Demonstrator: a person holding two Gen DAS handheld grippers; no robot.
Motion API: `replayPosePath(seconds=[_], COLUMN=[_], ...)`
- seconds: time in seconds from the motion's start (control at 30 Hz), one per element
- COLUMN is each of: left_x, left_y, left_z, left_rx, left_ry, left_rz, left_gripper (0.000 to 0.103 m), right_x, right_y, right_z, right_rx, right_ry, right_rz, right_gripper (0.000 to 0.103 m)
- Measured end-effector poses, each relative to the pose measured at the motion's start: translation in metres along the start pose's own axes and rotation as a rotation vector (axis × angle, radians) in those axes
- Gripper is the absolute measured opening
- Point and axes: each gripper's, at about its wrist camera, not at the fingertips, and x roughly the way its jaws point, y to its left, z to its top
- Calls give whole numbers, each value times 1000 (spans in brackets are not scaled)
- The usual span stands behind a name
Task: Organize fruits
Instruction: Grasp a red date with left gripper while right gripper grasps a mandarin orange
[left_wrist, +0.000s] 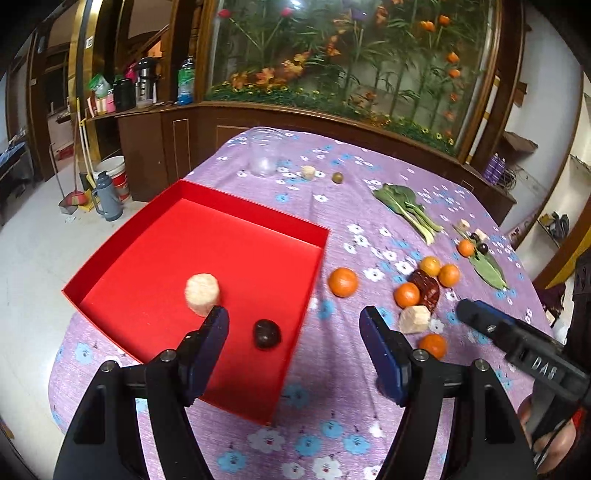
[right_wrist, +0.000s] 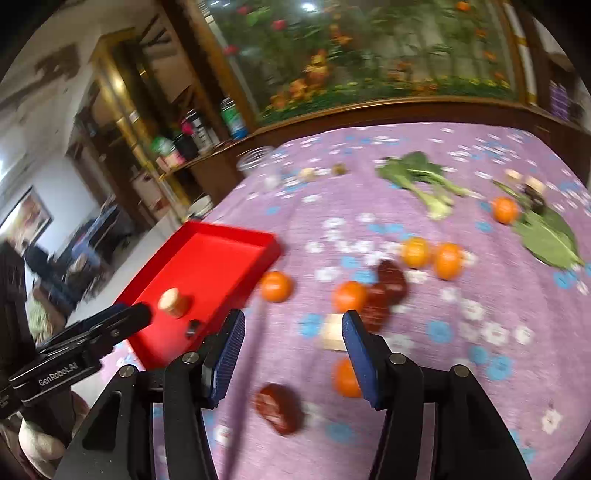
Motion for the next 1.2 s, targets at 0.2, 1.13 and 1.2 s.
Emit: replayPosePath(seconds=[0.2,1.13,1.2], left_x=[13,73,73], left_y=[-21,-91,-91], left_z=[-11,-67,-67], left_rx=[41,333,333], left_ry=[41,183,176], left_rz=[-39,-168,-169], left_gripper=[73,51,42], right_x=[-17,50,51], right_y=[-55,-24,-21], right_z=[-12,-32,-32], right_rx=[96,-86,-104], right_ry=[2,183,186], right_rz=[-63,-89,-105], right_gripper=[61,49,40])
